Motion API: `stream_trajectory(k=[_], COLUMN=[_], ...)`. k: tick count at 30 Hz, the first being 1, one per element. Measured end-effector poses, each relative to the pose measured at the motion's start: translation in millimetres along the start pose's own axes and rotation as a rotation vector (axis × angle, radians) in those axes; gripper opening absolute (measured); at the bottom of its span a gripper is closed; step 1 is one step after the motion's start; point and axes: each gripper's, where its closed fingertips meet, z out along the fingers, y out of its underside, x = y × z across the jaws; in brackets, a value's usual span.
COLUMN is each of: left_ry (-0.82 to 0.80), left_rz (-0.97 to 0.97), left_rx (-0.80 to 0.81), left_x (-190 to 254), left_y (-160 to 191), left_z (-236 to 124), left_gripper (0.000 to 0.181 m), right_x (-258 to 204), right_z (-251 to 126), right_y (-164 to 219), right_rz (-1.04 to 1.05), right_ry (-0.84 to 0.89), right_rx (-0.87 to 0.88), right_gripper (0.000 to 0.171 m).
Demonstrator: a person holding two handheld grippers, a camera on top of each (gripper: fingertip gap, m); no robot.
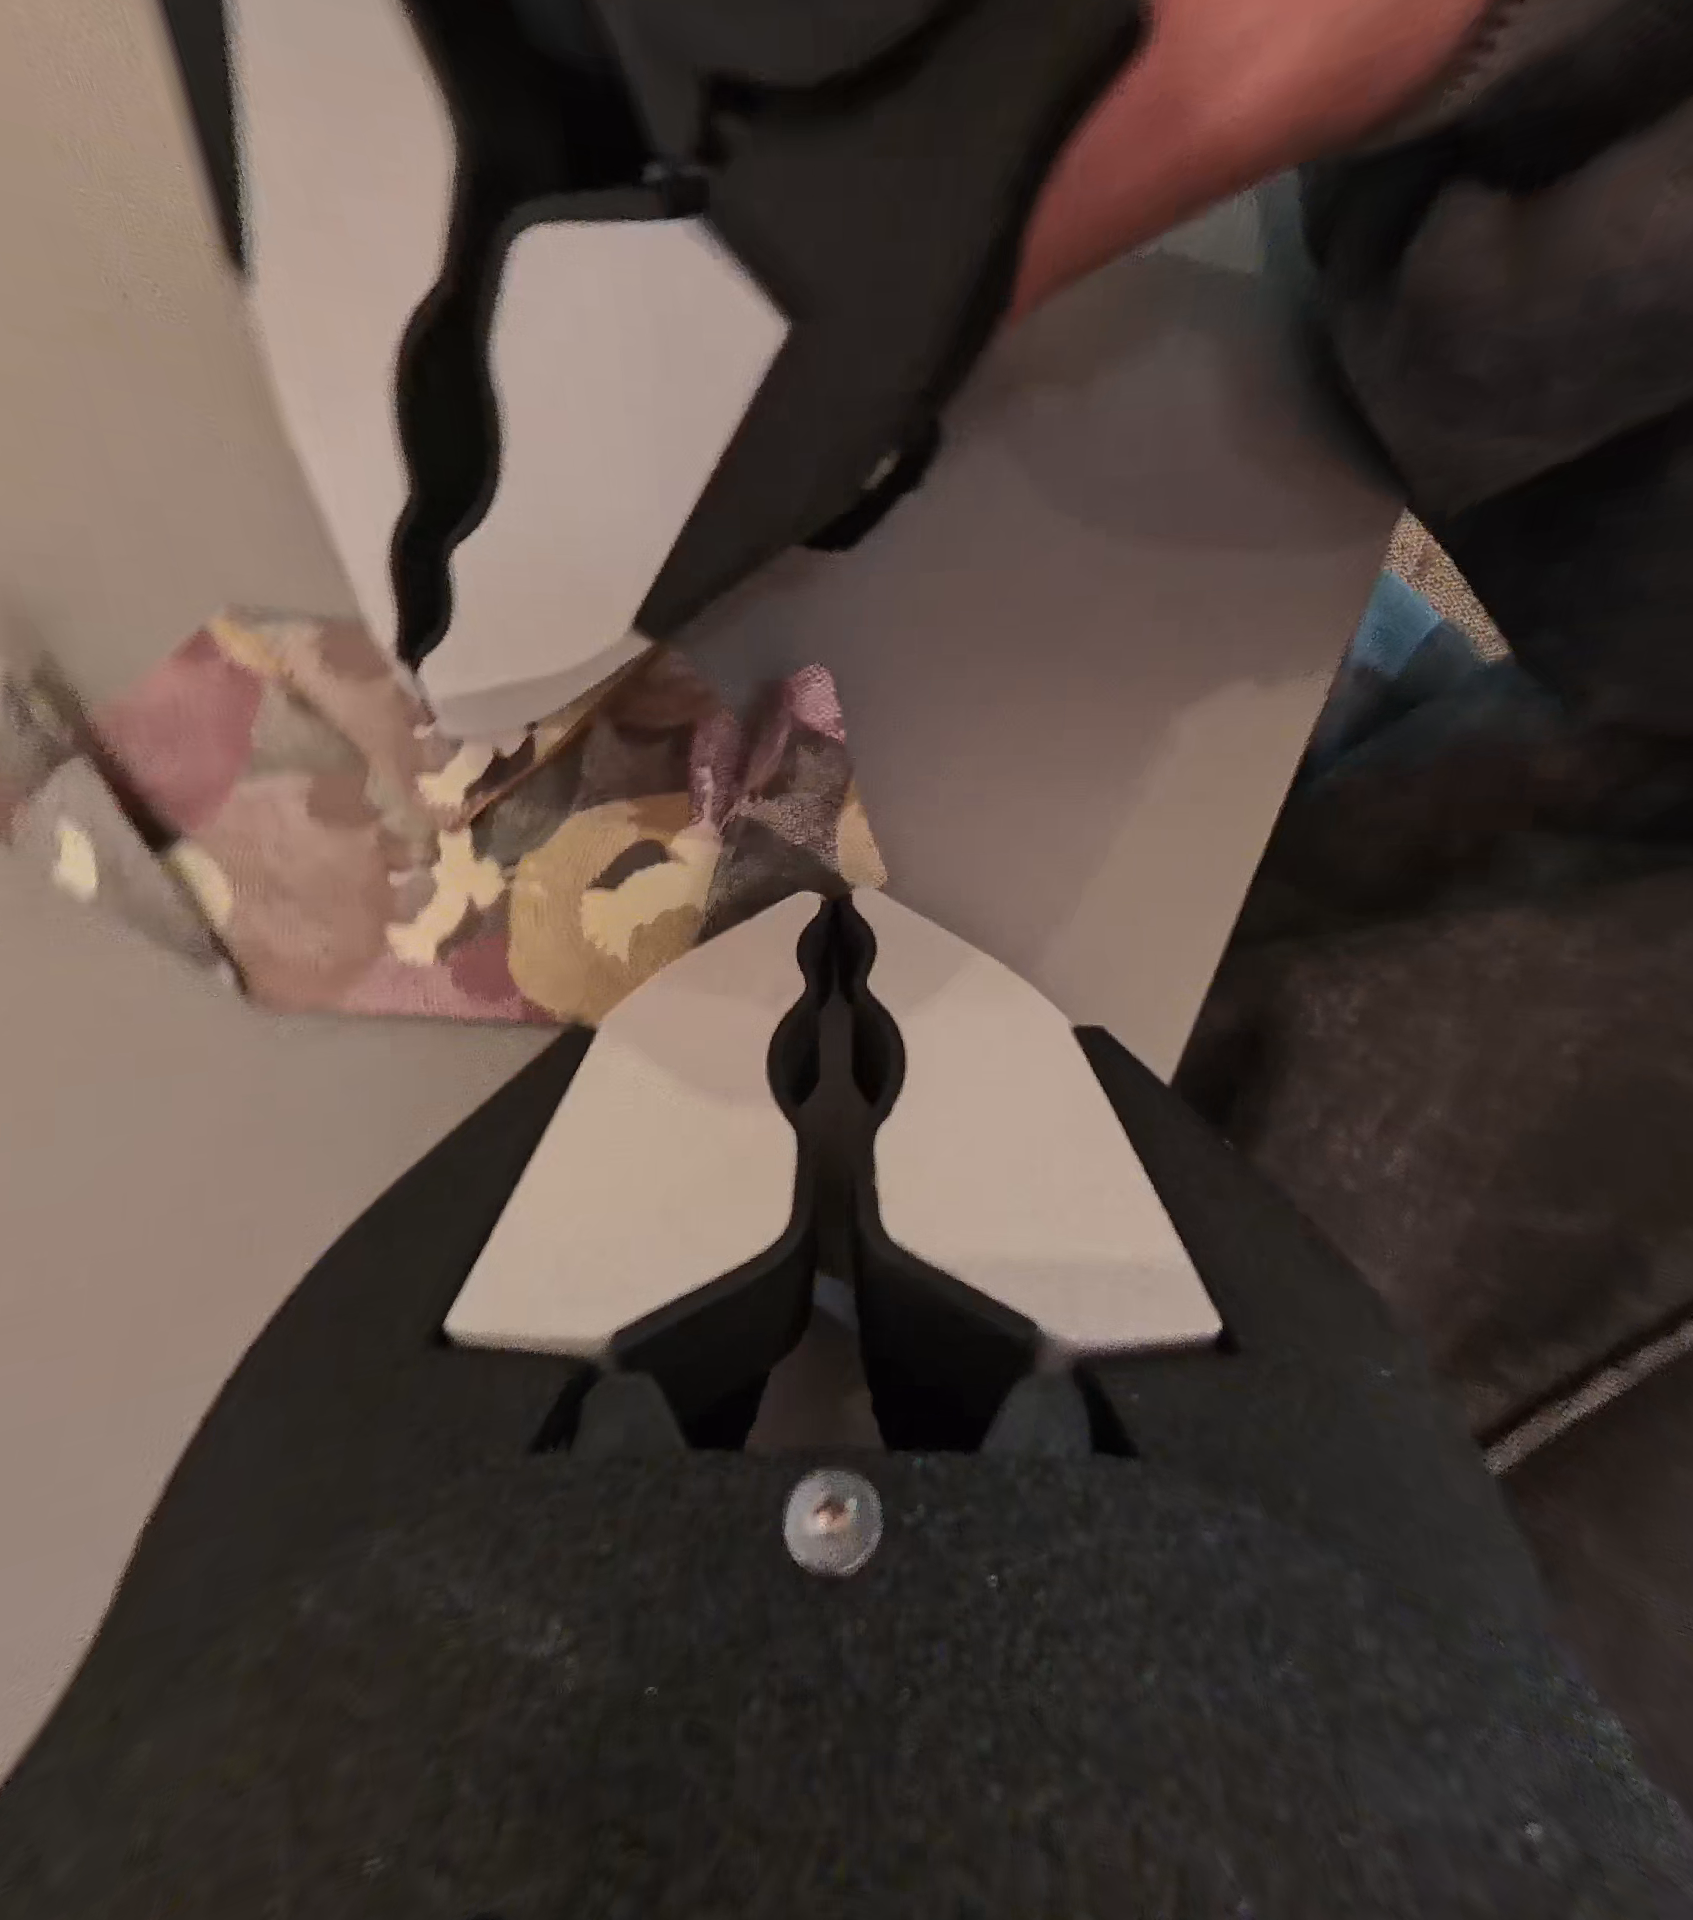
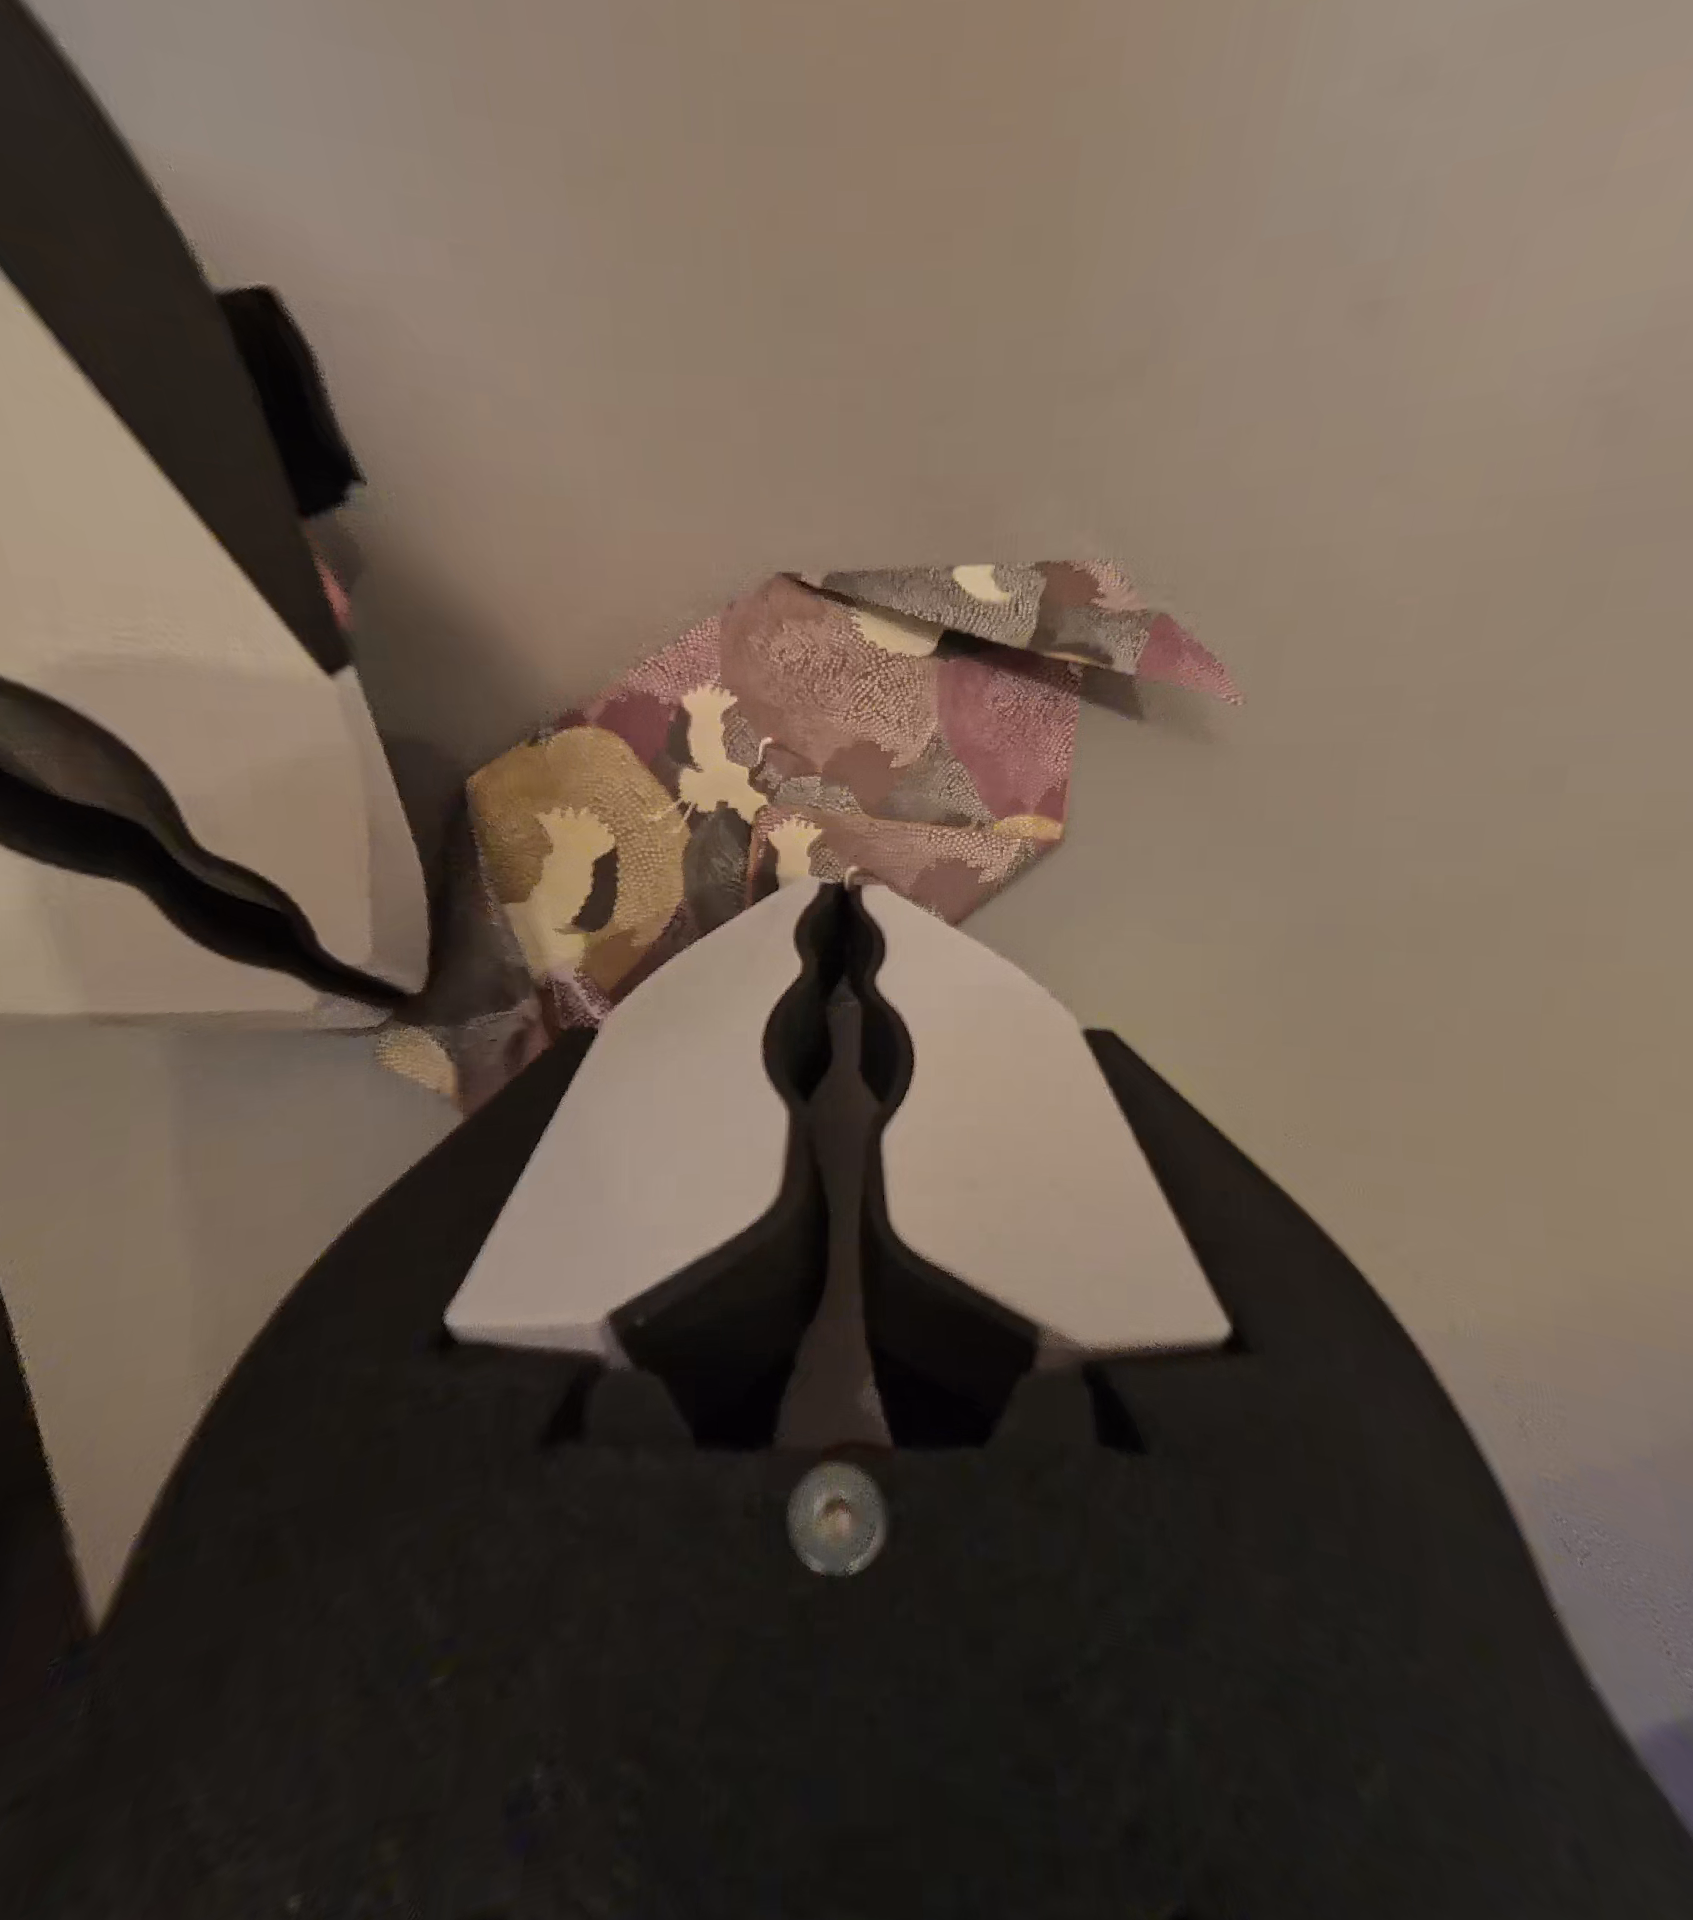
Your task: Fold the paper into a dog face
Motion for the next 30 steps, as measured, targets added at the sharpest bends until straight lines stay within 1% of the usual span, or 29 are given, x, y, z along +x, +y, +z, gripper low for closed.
stream_trajectory(k=[2, 6, 8, 10, 17, 22, 26, 30], left_ry=[-0.025, -0.140, -0.171, -0.192, -0.270, -0.303, -0.310, -0.297], left_rz=[-0.019, 0.001, -0.010, -0.006, 0.036, 0.065, 0.059, 0.026], left_rx=[-0.017, -0.064, -0.070, -0.074, -0.082, -0.057, 0.038, 0.107], left_x=[-12, -46, -59, -67, -88, -85, -72, -53], left_y=[2, 6, 8, 9, 10, 6, -2, -1], left_z=[-3, -11, -15, -16, -20, -26, -42, -55], left_gripper=[0.000, 0.000, 0.000, 0.000, 0.000, 0.000, 0.004, 0.008], right_x=[2, 2, -2, -9, -43, -44, -47, -40], right_z=[-3, -9, -11, -13, -10, -17, -50, -83], right_y=[4, 14, 17, 17, 5, 7, 1, 21], right_rz=[0.108, 0.183, 0.279, 0.332, 0.440, 0.369, 0.260, 0.161], right_ry=[0.041, 0.139, 0.173, 0.194, 0.130, 0.176, 0.210, 0.333], right_rx=[-0.024, -0.062, -0.052, -0.030, 0.054, 0.059, 0.220, 0.339], right_gripper=[0.000, 0.000, 0.000, 0.000, 0.000, 0.000, 0.000, 0.001])
